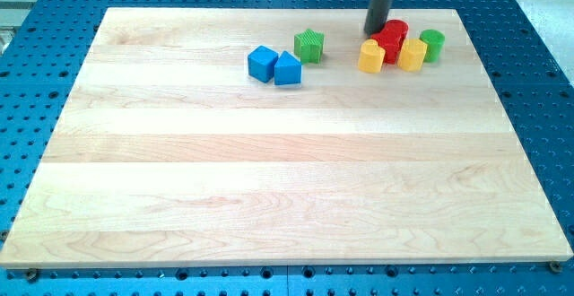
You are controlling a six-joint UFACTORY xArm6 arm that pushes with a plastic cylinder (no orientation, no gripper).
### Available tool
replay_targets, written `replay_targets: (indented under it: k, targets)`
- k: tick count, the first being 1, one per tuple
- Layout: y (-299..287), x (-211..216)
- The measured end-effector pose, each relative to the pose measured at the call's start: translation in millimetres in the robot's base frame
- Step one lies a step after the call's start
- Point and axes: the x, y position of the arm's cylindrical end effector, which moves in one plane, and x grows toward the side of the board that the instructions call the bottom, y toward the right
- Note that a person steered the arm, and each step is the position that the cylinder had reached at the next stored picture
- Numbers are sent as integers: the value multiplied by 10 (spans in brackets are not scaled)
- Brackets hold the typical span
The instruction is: Place your hand to the right of the green circle
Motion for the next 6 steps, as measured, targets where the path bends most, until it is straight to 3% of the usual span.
replay_targets:
  k: [1, 2, 3, 4, 6]
  targets:
    - [-188, 111]
    - [242, -310]
    - [1058, -593]
    - [1718, -459]
    - [1876, 327]
